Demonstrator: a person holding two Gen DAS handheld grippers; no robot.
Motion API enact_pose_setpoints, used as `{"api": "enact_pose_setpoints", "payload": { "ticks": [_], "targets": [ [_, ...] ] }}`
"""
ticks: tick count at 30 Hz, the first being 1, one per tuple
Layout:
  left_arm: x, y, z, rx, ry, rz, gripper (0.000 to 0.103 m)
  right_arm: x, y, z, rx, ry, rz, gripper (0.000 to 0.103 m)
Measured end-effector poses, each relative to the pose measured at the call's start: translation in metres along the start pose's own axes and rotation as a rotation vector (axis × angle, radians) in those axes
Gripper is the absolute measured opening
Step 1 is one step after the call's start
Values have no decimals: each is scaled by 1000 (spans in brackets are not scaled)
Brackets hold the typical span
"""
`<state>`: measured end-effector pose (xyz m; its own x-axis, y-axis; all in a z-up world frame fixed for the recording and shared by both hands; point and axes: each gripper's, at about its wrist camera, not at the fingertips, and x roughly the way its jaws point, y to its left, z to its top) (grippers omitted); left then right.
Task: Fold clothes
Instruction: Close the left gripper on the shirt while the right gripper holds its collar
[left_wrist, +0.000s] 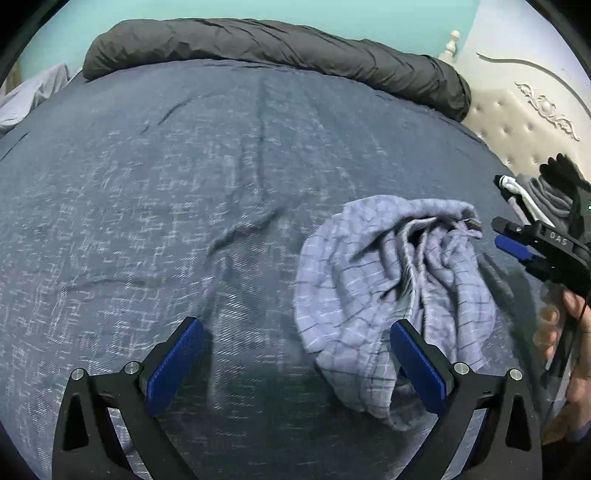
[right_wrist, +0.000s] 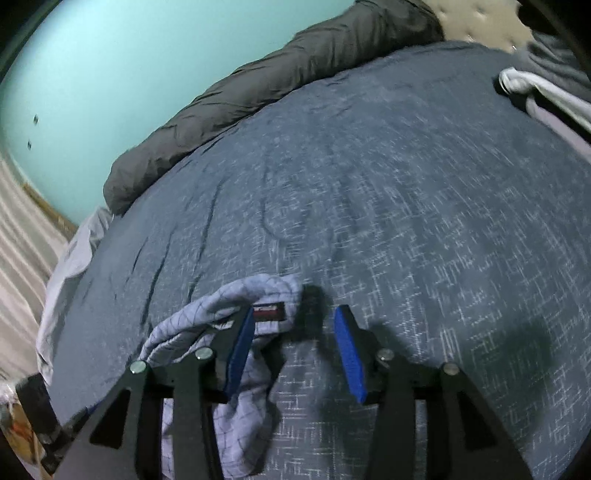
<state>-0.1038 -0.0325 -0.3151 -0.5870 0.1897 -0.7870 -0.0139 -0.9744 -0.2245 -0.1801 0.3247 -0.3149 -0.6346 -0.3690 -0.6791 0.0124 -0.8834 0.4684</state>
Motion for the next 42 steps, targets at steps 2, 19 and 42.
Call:
{"api": "enact_pose_setpoints", "payload": {
  "ticks": [2,19,42],
  "targets": [
    [-5,-6,5,11,-16,-16,103,-2,2,0,-4,-2,10,46],
    [15,-39,40,70,-20,-135,102,5,8,1,-21,28,69,52],
    [30,-59,36,213,40,-187,6,21,23,-3,-48,59,84,57]
  ]
}}
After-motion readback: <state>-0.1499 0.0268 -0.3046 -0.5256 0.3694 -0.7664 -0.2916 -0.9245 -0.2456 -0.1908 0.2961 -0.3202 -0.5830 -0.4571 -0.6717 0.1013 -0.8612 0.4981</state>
